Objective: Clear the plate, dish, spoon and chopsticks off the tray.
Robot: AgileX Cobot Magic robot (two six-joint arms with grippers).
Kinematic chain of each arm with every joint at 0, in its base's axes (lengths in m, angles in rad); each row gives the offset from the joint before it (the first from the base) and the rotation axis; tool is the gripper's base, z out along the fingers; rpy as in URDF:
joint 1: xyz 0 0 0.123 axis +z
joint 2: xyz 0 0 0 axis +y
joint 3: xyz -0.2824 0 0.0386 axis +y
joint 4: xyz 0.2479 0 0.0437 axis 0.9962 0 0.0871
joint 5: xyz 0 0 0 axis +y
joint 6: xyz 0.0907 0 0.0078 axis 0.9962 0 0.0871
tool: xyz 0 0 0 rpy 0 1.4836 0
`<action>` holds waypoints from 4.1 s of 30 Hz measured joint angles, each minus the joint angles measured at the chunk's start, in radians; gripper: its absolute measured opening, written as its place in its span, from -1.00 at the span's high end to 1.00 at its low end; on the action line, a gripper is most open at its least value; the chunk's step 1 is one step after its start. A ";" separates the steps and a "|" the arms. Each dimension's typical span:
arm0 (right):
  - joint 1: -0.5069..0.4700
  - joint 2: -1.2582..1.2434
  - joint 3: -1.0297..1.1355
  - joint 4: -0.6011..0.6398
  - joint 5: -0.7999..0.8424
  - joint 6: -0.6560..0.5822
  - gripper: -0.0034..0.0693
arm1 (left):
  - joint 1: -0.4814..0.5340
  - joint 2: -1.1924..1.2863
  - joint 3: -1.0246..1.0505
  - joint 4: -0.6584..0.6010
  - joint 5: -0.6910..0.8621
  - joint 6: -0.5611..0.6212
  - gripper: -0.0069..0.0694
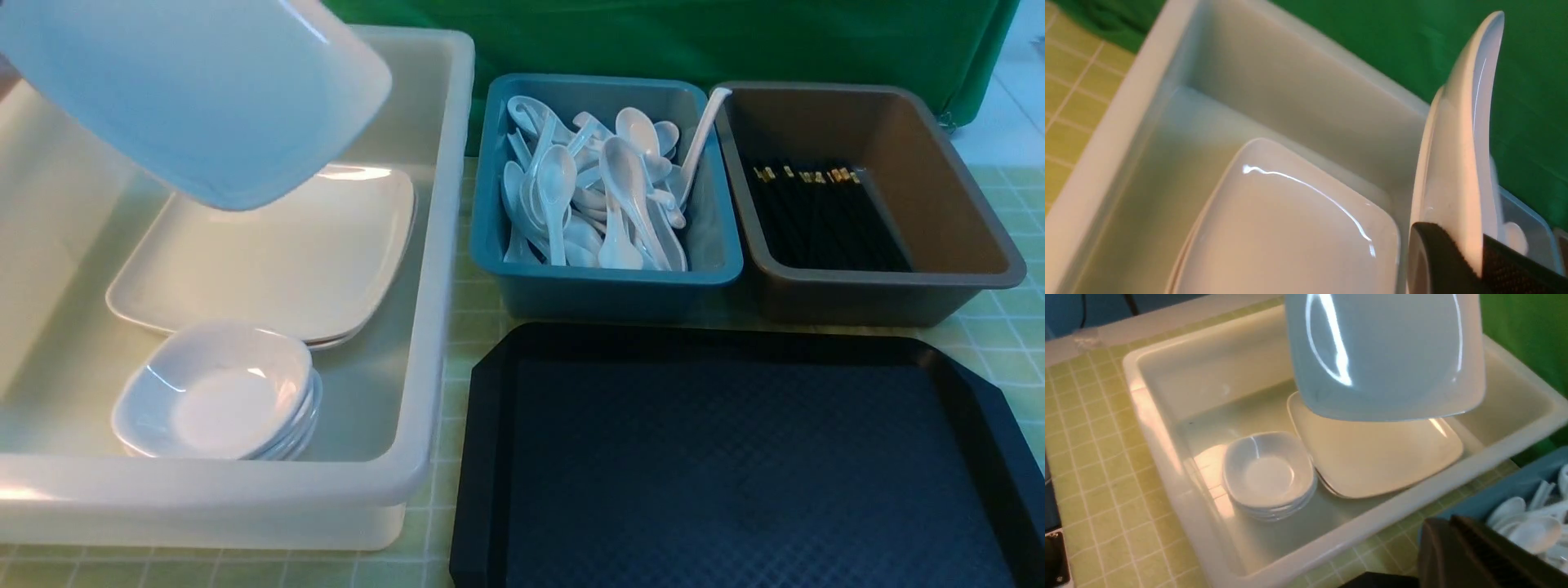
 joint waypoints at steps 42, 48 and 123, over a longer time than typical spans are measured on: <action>0.102 0.074 -0.027 -0.189 0.024 0.163 0.89 | -0.134 -0.033 0.360 0.192 -0.274 0.051 -0.17; 0.089 -0.110 -0.027 -0.620 0.033 0.406 0.88 | -0.245 -0.232 0.329 0.167 -0.073 0.227 0.78; 0.088 -1.476 1.522 -1.056 -1.138 0.992 0.48 | -0.378 -1.598 1.516 0.603 -0.486 -0.074 0.87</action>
